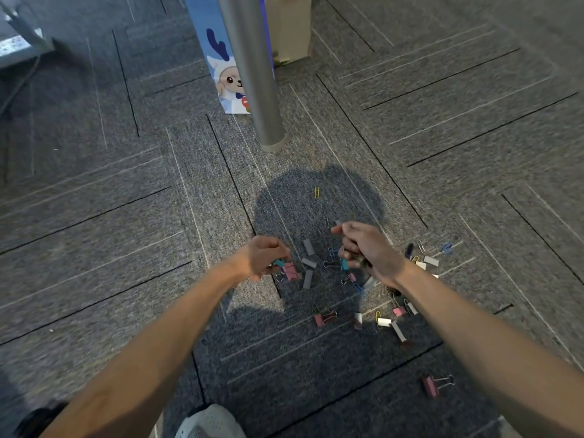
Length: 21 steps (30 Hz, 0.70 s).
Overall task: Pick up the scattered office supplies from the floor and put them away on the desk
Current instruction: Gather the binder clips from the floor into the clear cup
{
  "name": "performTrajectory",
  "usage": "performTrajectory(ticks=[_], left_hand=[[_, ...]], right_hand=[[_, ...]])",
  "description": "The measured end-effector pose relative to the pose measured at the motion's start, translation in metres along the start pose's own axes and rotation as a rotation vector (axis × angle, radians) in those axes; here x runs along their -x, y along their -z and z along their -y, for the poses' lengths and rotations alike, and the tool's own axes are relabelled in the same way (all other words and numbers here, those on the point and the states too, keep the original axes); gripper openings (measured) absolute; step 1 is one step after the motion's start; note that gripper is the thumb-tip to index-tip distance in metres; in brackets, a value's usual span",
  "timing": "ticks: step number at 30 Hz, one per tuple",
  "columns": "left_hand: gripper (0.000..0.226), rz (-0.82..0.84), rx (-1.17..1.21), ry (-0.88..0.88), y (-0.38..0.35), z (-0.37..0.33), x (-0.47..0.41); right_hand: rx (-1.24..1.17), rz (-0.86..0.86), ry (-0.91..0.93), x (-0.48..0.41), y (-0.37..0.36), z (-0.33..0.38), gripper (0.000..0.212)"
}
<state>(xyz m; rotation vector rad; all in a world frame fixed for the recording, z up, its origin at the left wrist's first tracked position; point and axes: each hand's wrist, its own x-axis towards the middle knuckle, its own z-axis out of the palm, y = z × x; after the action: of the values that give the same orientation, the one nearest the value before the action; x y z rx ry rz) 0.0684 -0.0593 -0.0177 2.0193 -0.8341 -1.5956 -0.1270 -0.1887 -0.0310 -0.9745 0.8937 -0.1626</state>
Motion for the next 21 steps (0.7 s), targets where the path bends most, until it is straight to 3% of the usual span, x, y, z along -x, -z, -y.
performTrajectory(ticks=[6, 10, 11, 13, 16, 18, 21], left_hand=[[0.025, 0.140, 0.568, -0.047, 0.006, 0.010, 0.002], [0.026, 0.223, 0.912, -0.125, 0.010, 0.014, 0.007], [0.020, 0.226, 0.984, -0.127, 0.011, 0.016, 0.005], [0.012, 0.224, 1.005, -0.110, 0.013, 0.018, 0.002], [0.023, 0.155, 0.653, -0.072, 0.014, 0.018, 0.002], [0.025, 0.118, 0.498, -0.060, 0.013, 0.016, 0.004], [0.026, 0.153, 0.655, -0.066, 0.012, 0.012, 0.010]], right_hand=[[-0.367, 0.011, -0.042, 0.001, 0.006, 0.007, 0.024], [-0.356, 0.050, -0.152, 0.003, 0.012, 0.003, 0.022], [-0.249, 0.056, -0.155, 0.003, 0.014, 0.002, 0.026], [0.184, 0.022, -0.052, 0.003, 0.014, -0.001, 0.039], [0.988, -0.070, 0.245, 0.000, 0.011, -0.009, 0.043], [1.229, -0.067, 0.330, 0.001, 0.010, -0.009, 0.041], [1.523, -0.004, 0.389, 0.005, 0.012, -0.005, 0.042]])
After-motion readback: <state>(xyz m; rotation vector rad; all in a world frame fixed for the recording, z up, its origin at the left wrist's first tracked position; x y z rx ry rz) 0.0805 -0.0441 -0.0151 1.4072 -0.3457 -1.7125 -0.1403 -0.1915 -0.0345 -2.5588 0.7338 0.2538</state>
